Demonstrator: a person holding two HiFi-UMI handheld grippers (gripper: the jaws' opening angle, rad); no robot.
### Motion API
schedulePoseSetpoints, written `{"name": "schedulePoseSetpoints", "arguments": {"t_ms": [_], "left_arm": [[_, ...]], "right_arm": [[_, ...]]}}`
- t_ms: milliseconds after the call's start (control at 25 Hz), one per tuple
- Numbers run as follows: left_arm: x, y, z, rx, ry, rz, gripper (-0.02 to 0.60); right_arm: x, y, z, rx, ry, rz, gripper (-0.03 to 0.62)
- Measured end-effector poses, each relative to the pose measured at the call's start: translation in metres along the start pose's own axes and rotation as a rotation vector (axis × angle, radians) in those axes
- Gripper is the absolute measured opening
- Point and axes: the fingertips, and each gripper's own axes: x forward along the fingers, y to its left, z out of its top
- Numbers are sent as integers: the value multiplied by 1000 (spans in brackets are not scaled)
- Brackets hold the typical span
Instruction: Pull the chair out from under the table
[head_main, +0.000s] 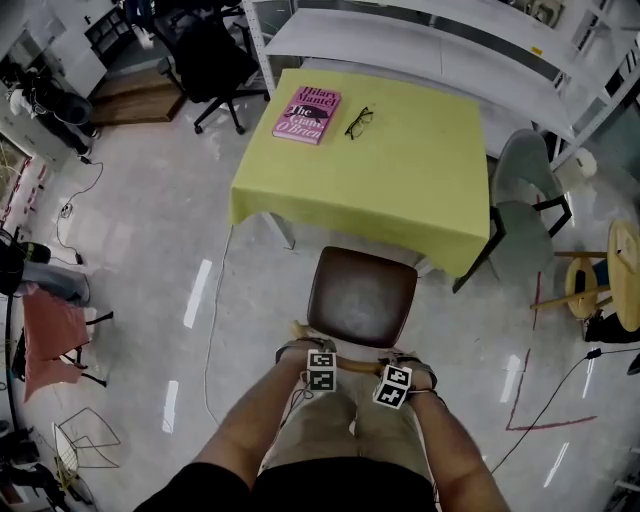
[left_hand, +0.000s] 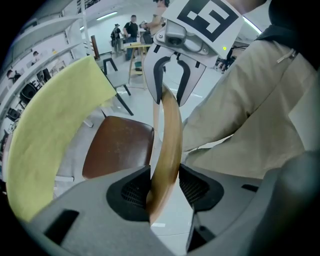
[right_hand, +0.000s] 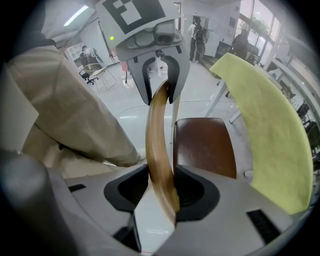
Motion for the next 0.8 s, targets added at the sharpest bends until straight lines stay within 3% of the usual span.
{"name": "schedulePoseSetpoints", "arguments": {"t_ms": [480,800], "left_arm": [[5,-47,-5,-17,-6,-26,173],[2,-48,-7,-35,2,21,178]], "right_arm": [[2,44,-1,-2,10,22,163],[-2,44,-2,94,-49,38,172]]}}
